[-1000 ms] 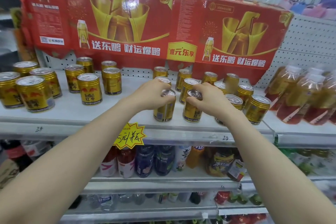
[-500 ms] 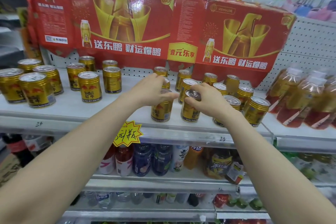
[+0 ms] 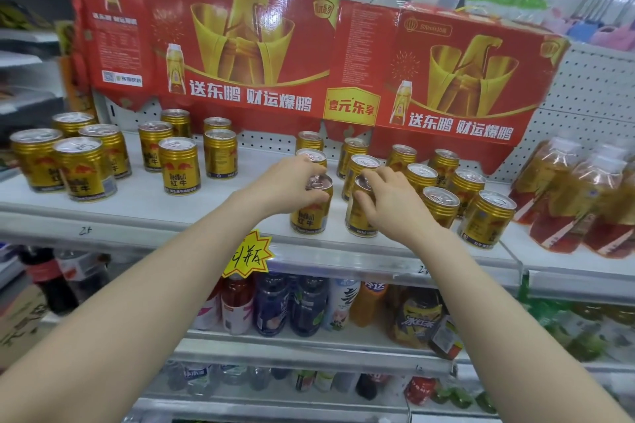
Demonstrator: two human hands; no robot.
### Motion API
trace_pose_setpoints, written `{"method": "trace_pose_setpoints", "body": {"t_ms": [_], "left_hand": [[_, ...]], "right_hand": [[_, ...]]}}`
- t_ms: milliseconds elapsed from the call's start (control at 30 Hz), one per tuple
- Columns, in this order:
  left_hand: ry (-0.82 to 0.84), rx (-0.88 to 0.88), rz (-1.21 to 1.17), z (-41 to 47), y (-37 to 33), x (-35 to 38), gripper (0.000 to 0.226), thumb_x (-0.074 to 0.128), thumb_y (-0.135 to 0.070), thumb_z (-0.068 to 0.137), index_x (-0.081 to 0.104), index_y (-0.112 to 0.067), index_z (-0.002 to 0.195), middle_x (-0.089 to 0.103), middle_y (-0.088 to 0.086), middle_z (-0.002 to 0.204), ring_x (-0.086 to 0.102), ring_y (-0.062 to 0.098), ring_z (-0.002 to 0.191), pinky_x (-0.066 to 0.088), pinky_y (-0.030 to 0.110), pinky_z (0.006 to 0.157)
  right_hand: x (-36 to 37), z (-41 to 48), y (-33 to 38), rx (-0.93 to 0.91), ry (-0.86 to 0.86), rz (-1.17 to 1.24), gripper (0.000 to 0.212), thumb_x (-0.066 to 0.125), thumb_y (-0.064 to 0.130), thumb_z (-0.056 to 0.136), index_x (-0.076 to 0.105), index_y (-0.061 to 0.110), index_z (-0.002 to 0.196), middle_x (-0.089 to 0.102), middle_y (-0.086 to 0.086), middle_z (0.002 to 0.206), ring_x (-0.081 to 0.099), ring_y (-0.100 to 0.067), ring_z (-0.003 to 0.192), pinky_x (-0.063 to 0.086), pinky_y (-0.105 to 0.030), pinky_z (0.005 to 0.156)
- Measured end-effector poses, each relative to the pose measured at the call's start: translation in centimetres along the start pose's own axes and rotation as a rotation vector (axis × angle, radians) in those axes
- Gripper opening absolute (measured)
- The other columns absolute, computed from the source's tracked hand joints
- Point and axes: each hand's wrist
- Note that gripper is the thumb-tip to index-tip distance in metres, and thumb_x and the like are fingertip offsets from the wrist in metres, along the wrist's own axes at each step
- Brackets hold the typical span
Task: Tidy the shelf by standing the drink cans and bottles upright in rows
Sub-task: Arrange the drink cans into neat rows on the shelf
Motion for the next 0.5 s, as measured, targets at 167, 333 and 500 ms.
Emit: {"method": "trace_pose_setpoints", "body": {"t_ms": [167,333,500], "left_hand": [[-0.012,0.031,0.005,-1.0,-0.3,0.0,0.054,0.06,-0.042,0.094,0.052,-0.017,0.14,0.053,0.005,0.136,0.05,0.026,0.122,0.043,0.041,0.1],[-0.137,0.008,-0.014,-3.4,3.4,-1.3,0.048,0.057,-0.042,0.096,0.053,-0.021,0.139,0.049,-0.001,0.142,0.045,0.02,0.129,0.039,0.039,0.105],[-0.301,-0.152,0.161,-4.6,12.4,-4.8,0.05,0.066,-0.032,0.091,0.054,-0.017,0.138,0.049,0.004,0.142,0.043,0.029,0.129,0.035,0.039,0.106]], "right_hand": [[-0.2,0.6,-0.5,0.012,0.028,-0.024,0.043,0.045,0.043,0.1,0.047,0.02,0.137,0.052,-0.005,0.131,0.046,-0.025,0.117,0.042,-0.037,0.095],[-1.9,3.7,1.0,0.024,-0.025,-0.104,0.039,0.043,0.045,0.1,0.06,0.019,0.124,0.061,-0.006,0.12,0.05,-0.026,0.11,0.044,-0.039,0.089],[-1.4,7.9,7.4,-0.092,-0.127,0.0,0.036,0.053,0.034,0.098,0.06,0.018,0.13,0.061,-0.005,0.122,0.051,-0.027,0.113,0.045,-0.04,0.091]]}}
Point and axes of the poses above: each hand's wrist, its own z-axis towards the middle knuckle, its own x-axis out of the palm, y = z × x
